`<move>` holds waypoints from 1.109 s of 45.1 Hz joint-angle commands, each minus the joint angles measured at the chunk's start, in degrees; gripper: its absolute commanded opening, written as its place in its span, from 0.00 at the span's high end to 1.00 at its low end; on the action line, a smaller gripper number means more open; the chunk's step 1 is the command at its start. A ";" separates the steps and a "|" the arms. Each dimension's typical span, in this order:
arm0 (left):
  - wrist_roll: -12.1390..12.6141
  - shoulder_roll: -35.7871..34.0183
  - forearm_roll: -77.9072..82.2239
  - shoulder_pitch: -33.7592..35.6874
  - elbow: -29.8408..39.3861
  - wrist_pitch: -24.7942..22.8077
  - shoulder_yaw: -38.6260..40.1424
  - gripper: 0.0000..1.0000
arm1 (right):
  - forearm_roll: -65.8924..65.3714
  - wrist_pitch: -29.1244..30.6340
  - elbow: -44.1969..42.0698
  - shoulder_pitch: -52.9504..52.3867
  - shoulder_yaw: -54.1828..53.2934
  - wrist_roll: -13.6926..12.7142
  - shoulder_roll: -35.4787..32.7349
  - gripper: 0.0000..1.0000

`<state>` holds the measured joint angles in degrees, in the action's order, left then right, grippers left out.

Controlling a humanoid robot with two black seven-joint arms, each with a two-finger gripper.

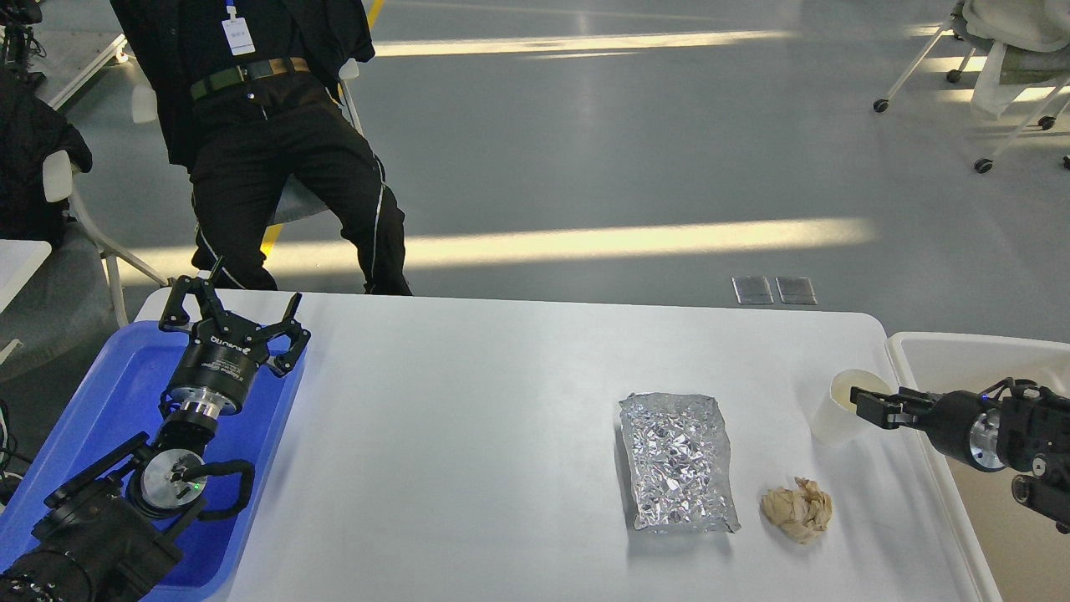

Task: Tidy desktop
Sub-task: 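Swing the right gripper sideways and close it around the white paper cup, then lift the held cup with the right gripper over the white bin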

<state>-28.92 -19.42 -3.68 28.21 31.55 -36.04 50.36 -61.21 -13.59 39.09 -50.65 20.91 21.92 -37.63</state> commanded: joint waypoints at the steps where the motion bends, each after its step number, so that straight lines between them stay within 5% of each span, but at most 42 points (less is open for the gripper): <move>1: 0.00 0.00 -0.01 0.00 0.00 0.00 0.00 0.00 | 0.30 -1.87 -0.15 -0.15 -0.34 0.05 0.10 0.94; 4: -0.09 0.00 -0.01 0.00 0.00 0.00 0.00 0.00 | 0.30 -2.66 0.28 -0.23 0.10 0.05 0.01 1.00; 35: 0.00 0.00 -0.01 0.00 0.00 0.00 0.00 0.00 | 0.39 -1.79 2.65 -0.85 0.01 0.23 -2.18 1.00; 50: 0.00 0.00 -0.01 0.00 0.00 0.00 0.00 0.00 | 3.11 10.87 13.82 -11.30 -0.08 0.31 -13.26 1.00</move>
<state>-28.95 -19.42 -3.71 28.21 31.56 -36.03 50.36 -59.29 -9.21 46.63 -56.15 20.85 22.07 -44.14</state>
